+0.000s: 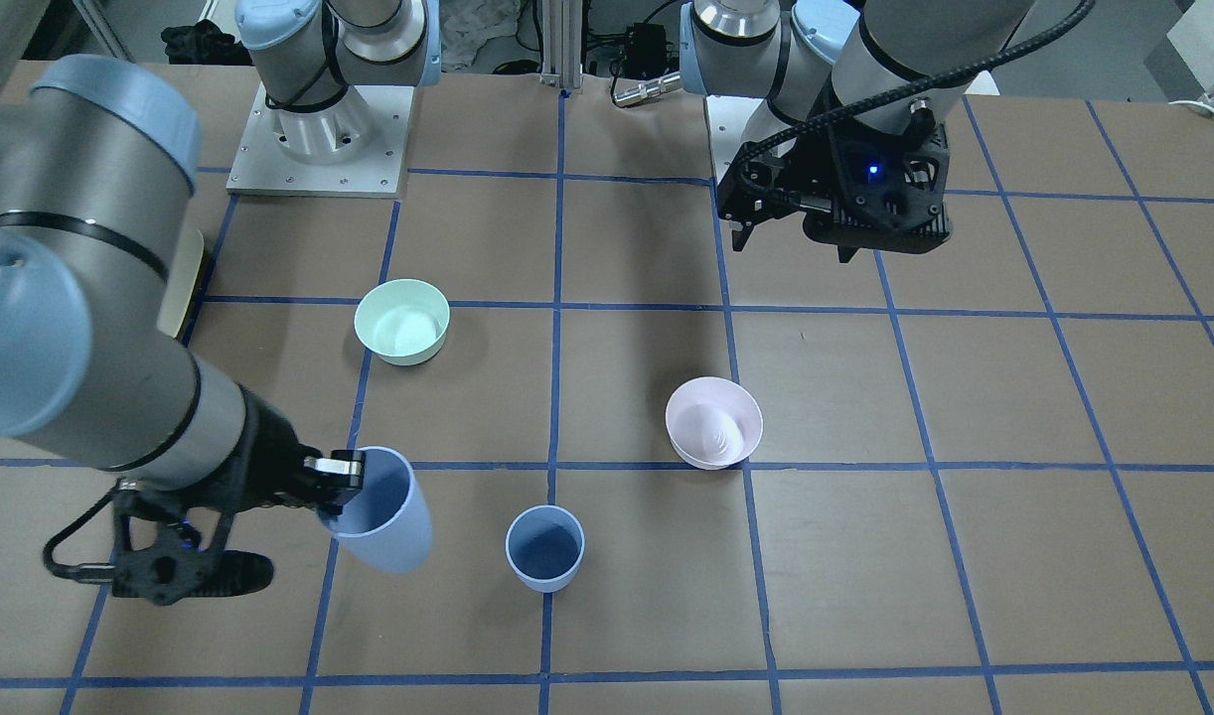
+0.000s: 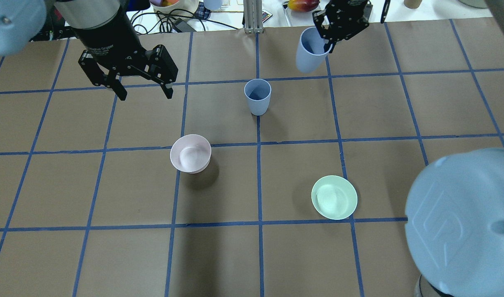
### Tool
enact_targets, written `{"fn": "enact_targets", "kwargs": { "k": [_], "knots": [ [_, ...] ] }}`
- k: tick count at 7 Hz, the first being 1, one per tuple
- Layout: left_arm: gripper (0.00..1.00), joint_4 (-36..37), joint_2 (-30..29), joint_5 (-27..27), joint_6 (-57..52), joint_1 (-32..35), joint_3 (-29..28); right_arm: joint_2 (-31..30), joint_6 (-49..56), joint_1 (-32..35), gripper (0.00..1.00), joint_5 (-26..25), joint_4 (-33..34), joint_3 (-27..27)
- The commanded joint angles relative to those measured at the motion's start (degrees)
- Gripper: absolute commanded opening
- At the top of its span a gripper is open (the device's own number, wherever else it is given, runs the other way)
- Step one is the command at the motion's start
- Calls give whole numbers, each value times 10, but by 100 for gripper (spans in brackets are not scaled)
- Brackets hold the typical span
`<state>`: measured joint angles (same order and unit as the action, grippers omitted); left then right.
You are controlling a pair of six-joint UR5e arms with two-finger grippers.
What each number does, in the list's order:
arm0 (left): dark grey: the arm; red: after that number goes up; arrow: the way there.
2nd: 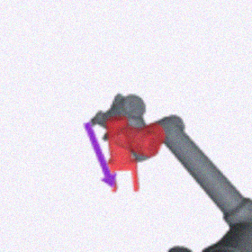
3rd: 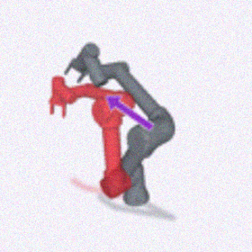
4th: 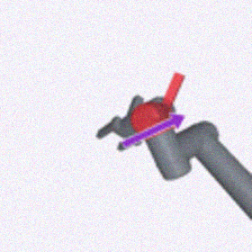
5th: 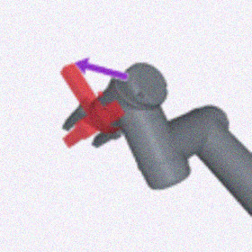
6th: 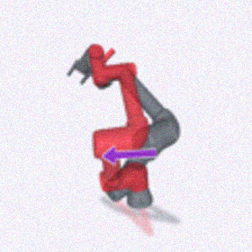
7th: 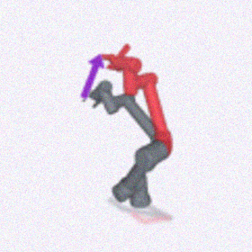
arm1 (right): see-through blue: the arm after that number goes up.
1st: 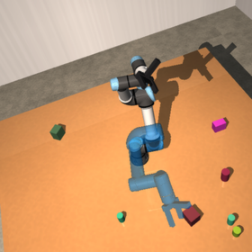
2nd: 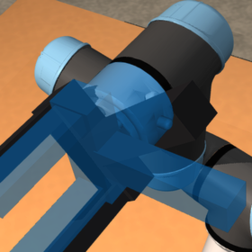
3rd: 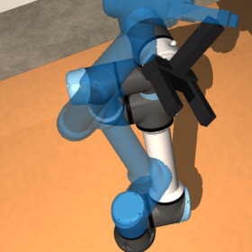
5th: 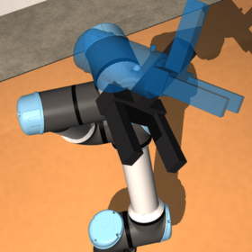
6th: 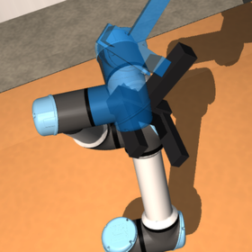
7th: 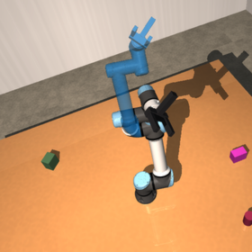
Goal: Stack blue cups with both arms
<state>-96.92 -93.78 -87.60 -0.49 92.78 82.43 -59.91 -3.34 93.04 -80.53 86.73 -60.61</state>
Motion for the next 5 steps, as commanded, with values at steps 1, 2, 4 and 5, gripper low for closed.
{"fn": "enact_targets", "kwargs": {
  "k": [1, 2, 4, 5],
  "knots": [
    [99, 86, 17, -15, 2, -11, 25, 1, -53, 52, 0, 10, 2, 0],
    [98, 91, 20, -12, 13, -20, 26, 13, -67, 63, 0, 11, 1, 0],
    [98, 94, 21, -14, 15, -23, 37, 25, -82, 75, 0, 10, 2, 0],
    [98, 102, 25, -14, 15, -22, 50, 37, -92, 88, 0, 9, 9, 0]
  ]
}}
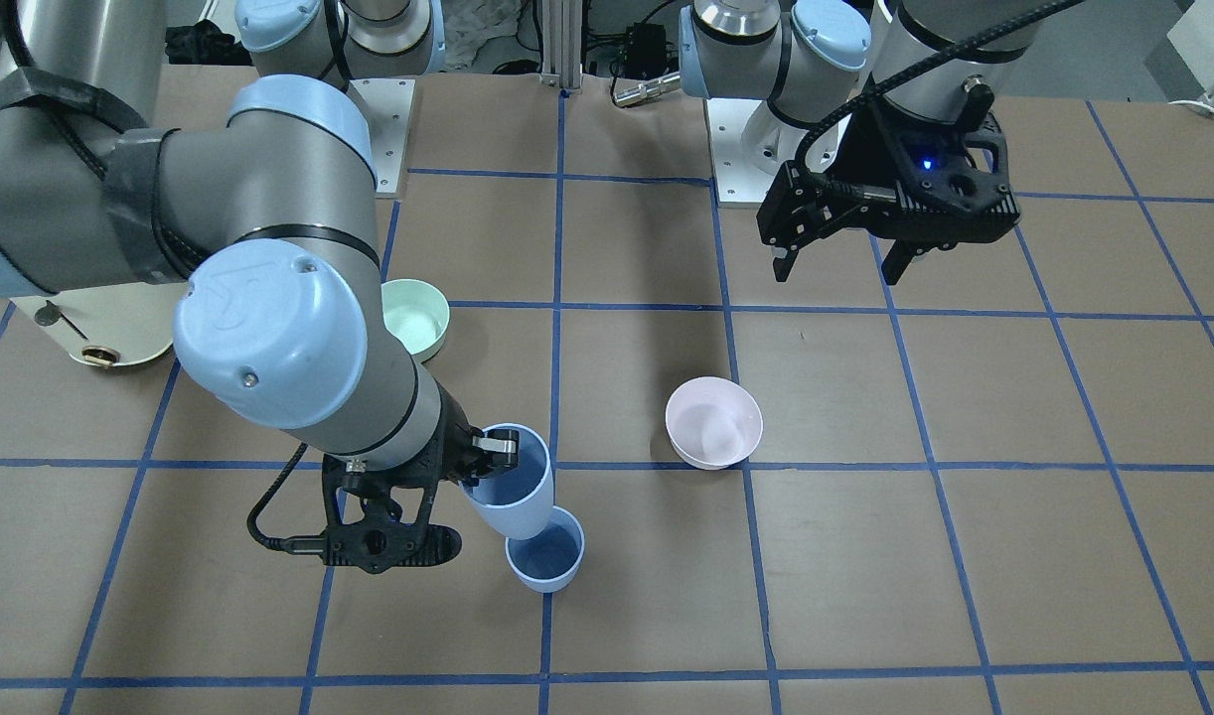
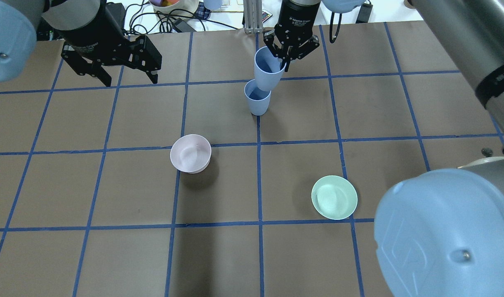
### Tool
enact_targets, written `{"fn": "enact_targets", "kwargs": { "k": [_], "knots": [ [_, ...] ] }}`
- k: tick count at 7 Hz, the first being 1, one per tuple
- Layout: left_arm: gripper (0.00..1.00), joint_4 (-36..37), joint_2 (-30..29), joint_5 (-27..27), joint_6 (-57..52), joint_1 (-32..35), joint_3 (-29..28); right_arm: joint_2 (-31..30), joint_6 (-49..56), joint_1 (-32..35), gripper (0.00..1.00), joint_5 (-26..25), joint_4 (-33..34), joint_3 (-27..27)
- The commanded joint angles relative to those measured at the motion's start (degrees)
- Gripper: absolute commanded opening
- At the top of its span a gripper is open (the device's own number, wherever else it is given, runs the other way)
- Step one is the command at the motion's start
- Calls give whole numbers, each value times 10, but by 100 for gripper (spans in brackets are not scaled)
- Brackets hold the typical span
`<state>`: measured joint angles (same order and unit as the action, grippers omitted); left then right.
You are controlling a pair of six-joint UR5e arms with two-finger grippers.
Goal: Stack blue cups with both arms
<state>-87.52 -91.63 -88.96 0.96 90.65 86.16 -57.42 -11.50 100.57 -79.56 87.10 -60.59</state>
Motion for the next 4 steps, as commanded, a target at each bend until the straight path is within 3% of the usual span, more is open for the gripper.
{"fn": "enact_targets", "kwargs": {
  "k": [1, 4],
  "knots": [
    [99, 16, 7, -1, -2, -1, 18, 20, -15, 15, 0, -2, 17, 1],
    [100, 17, 8, -1, -3, -1, 19, 28, -22, 15, 0, -8, 19, 0]
  ]
}}
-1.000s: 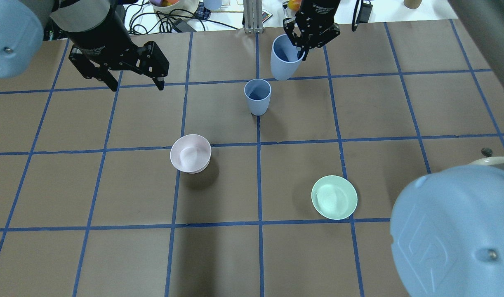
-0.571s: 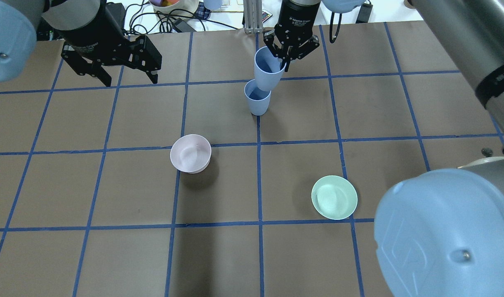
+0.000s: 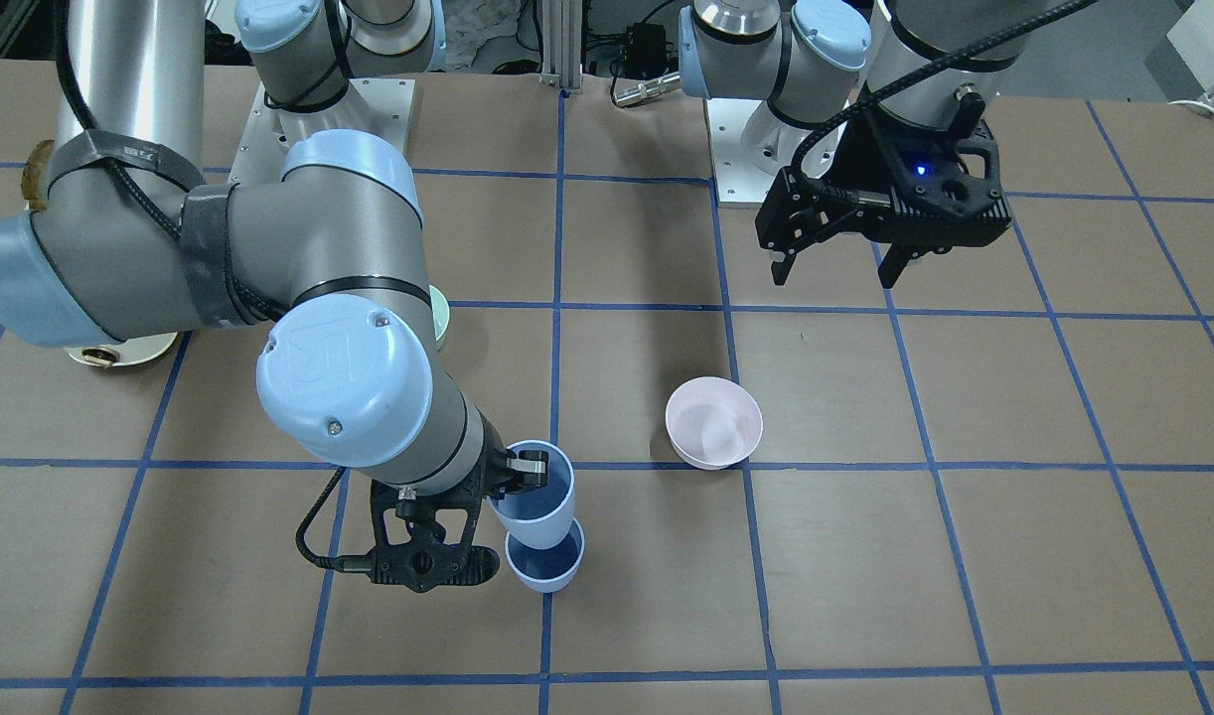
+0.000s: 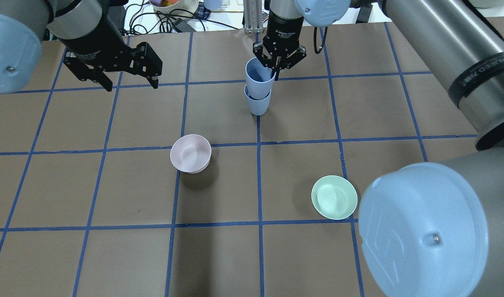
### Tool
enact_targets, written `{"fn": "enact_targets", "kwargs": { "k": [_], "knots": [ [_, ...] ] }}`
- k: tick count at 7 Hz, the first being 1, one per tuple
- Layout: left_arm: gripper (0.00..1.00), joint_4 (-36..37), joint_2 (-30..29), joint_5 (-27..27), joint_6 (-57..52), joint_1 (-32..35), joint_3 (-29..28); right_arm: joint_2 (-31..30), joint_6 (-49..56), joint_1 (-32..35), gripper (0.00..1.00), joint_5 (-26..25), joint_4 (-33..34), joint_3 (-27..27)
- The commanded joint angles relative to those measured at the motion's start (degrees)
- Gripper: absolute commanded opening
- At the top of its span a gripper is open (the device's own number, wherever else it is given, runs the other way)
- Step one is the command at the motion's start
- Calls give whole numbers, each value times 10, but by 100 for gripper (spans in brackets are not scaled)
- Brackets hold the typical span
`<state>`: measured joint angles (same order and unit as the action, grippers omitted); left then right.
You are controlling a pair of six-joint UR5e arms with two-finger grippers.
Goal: Stack blue cups with both arms
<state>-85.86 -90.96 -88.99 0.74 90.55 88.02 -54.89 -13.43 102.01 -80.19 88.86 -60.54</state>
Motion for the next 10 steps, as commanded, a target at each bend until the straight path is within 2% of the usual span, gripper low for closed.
{"fn": "enact_targets", "kwargs": {
  "k": [1, 3, 4, 5, 7, 8, 9, 10],
  "knots": [
    [100, 1, 0, 0, -4, 0, 0, 8, -4, 0, 0, -1, 10, 0],
    [100, 3, -3, -1, -3, 1, 0, 14, -18, 0, 0, 5, 19, 0],
    [100, 3, -1, -1, -4, 1, 0, 14, -18, 0, 11, 4, 21, 0],
    [100, 3, -1, -2, -4, 1, 0, 14, -19, 0, 72, 3, 23, -1],
    [100, 3, 0, -3, -4, 1, 0, 10, -20, 0, 100, -8, 22, 0],
    [100, 3, 0, -2, -4, 1, 0, 7, -19, -1, 100, -11, 18, 0],
    [100, 3, 0, -2, -4, 1, 0, -1, -14, -2, 100, -42, 15, 2],
    [100, 3, 0, -3, -4, 1, 0, -29, -8, -15, 100, -49, 15, -3]
  ]
}}
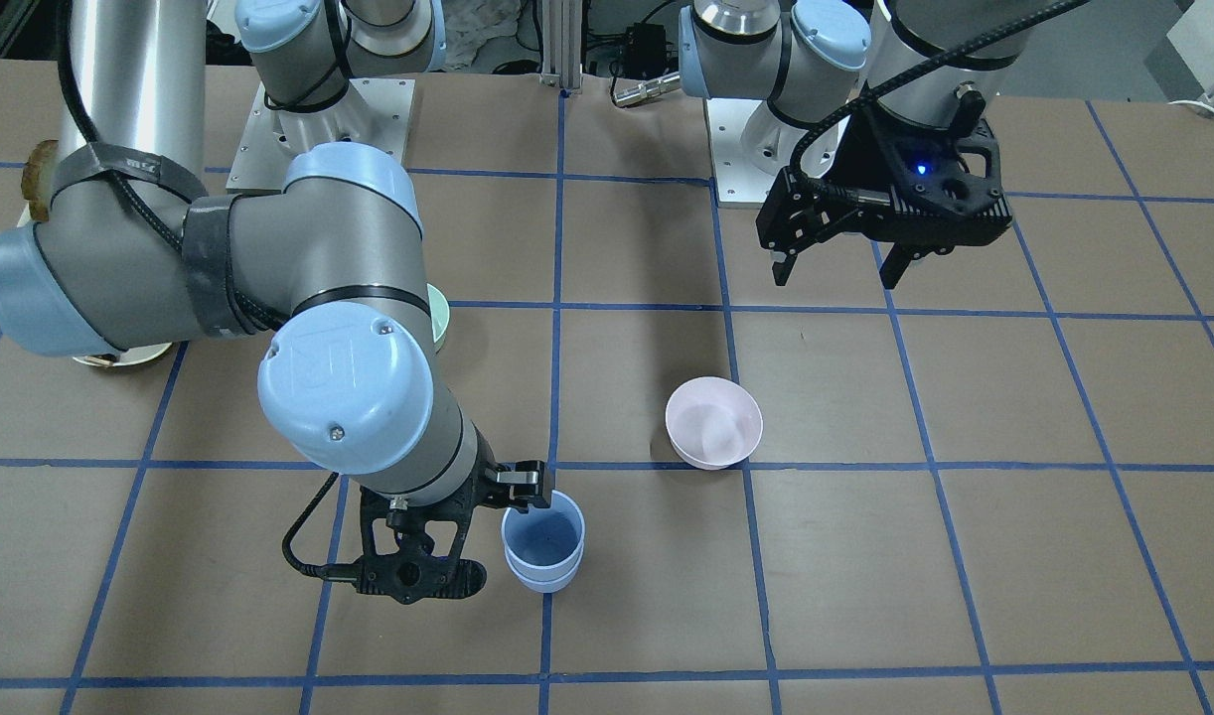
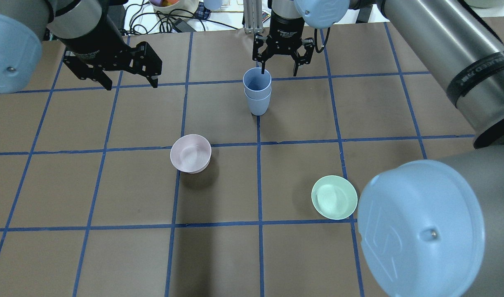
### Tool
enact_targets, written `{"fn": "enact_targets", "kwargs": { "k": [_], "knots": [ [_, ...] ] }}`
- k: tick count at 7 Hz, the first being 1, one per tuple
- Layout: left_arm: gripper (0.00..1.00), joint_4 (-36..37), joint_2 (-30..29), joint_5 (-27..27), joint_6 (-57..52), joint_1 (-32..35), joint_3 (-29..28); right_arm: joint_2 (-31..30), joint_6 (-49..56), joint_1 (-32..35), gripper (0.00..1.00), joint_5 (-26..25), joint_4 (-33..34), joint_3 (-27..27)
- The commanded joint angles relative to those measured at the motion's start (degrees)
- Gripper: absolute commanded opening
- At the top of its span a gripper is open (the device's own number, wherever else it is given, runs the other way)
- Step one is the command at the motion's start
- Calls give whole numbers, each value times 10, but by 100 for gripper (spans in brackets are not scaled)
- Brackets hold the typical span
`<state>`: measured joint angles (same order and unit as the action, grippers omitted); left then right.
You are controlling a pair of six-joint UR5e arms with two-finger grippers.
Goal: Stack blue cups with both arms
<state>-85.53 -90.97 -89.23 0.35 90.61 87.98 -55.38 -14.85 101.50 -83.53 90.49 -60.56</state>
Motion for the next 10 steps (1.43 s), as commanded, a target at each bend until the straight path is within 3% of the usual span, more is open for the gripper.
{"fn": "enact_targets", "kwargs": {
  "k": [1, 3, 5, 8, 10],
  "knots": [
    [100, -1, 2, -2, 0, 0, 0, -46, 10, -34, 100, -14, -20, -9],
    [100, 0, 1, -1, 0, 0, 0, -115, 105, -93, 100, -17, -105, -15],
    [100, -1, 0, 0, 3, 0, 0, -174, 167, -139, 100, -64, -142, -31],
    [100, -2, -10, 1, 11, 0, -9, -205, 161, -138, 100, -87, -141, -77],
    [100, -3, -7, 9, 10, -2, -10, -252, 157, -138, 100, -92, -101, -155]
  ]
}}
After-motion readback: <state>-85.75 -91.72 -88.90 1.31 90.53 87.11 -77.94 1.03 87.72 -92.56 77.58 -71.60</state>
